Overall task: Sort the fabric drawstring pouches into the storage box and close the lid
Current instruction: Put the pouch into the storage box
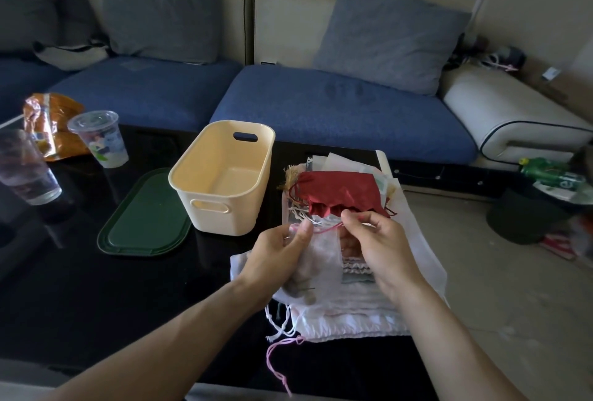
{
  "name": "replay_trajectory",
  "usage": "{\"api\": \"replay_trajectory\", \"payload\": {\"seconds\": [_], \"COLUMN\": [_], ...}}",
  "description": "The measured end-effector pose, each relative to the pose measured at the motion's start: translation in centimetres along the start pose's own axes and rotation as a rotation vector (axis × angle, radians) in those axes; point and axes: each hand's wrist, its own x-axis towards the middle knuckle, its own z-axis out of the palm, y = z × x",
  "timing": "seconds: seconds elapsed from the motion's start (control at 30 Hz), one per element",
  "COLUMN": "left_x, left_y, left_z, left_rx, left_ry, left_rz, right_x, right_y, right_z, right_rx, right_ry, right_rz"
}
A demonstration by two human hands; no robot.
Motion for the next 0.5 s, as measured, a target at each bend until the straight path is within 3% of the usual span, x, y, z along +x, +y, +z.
{"api": "replay_trajectory", "payload": {"seconds": [0.2, 0.5], "left_x": [-0.52, 0.13], "left_y": [0.09, -0.5], "left_z": [0.16, 0.5], "left_rx": [0.005, -0.022], "left_ry": [-0.107, -0.1], "left_rz": [-0.031, -0.075], "right_x": [0.08, 0.12], "right_y": [-0.4, -0.55], "right_z": [0.04, 0.1], "right_rx": [0.071, 0.162], "right_ry": [0.061, 0.068], "right_rz": [0.022, 0.08]}}
